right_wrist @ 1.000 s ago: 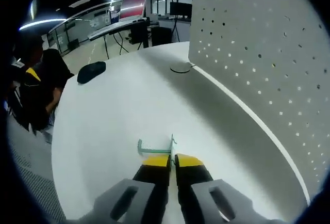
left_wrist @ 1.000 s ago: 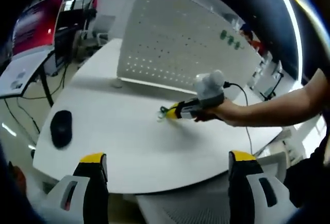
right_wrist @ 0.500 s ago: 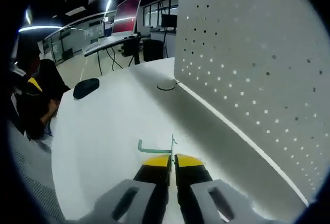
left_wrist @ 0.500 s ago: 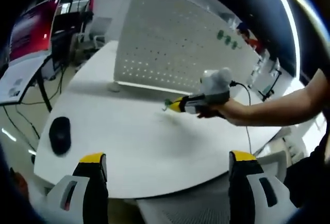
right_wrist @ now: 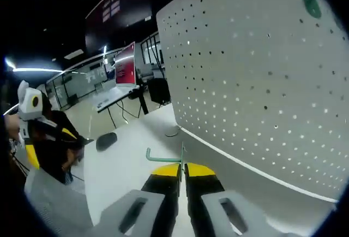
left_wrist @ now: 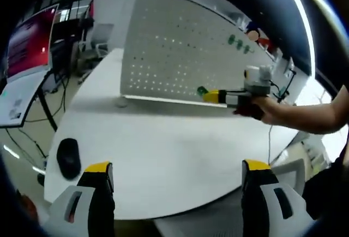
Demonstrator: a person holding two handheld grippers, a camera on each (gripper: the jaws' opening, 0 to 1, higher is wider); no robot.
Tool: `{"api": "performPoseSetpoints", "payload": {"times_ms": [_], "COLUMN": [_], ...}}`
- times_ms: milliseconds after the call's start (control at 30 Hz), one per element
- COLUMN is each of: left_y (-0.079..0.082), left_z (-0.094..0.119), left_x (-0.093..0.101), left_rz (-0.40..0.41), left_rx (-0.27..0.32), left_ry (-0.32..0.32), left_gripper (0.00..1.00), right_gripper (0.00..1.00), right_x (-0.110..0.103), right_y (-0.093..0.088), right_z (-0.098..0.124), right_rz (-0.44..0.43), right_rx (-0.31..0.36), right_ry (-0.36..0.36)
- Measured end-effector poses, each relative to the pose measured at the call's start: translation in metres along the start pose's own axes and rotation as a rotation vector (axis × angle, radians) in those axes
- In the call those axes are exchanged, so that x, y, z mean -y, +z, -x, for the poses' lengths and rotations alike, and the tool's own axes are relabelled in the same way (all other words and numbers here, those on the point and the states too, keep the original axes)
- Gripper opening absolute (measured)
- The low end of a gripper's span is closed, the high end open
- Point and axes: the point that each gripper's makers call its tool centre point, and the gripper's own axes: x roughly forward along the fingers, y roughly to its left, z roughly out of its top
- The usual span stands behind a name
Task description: Insert the hook assembly into the mounting plate slot until the hook locks in place.
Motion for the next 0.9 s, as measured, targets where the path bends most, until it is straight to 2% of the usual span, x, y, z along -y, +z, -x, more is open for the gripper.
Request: {"api": "performPoseSetpoints", "payload": {"times_ms": [133,233,267,367,400,500,533,667,833,900], "left_y": [0.013,0.030,0.037,0.051,0.056,0.068,0.071,0.078,0.092,0.094], "left_z": [-0.010,-0.019,-0.022,-0.029,-0.032,-0.036,-0.038,-0.042,-0.033,-0.031], "left_x": [0.008,0.017,0.025,0.040,0.047,0.064,0.068,0.094,0.120,0.124], "left_rz": [-0.030,-0.058,-0.063,-0.024,-0.025,-0.027,-0.022,0.010,0.157,0.158], "left_rx": [0.000,0.030,0.046,0.070,0.080,0.100,0.102,0.105,0.133,0.134], "left_ry": [-0.036,-0.068,-0.105,-0.171,-0.201,-0.267,-0.282,-0.398,-0.583,-0.612], "left_gripper": [0.96,0.95,0.92,0.87,0.86,0.79,0.77,0.63,0.41,0.33], "right_gripper": [0.00,0.00,0.00,0.00,0.00,0.00,0.00,0.00,0.00,0.00], "right_x": [-0.006,-0.015,-0.019,-0.036,-0.045,-0.060,-0.069,-0.089,-0.109,-0.117], "right_y": [-0.004,-0.007,-0.007,-0.003,-0.001,-0.002,0.000,0.011,0.020,0.027], "right_z": [0.023,0.039,0.042,0.057,0.063,0.075,0.079,0.092,0.100,0.104], "right_rz": [-0.109,-0.175,-0.182,-0.344,-0.405,-0.441,-0.471,-0.548,-0.608,-0.624], "right_rx": [0.025,0.048,0.058,0.121,0.139,0.158,0.165,0.225,0.257,0.278], "right_ry": [0.033,0.082,0.102,0.208,0.263,0.335,0.379,0.471,0.572,0.617]}}
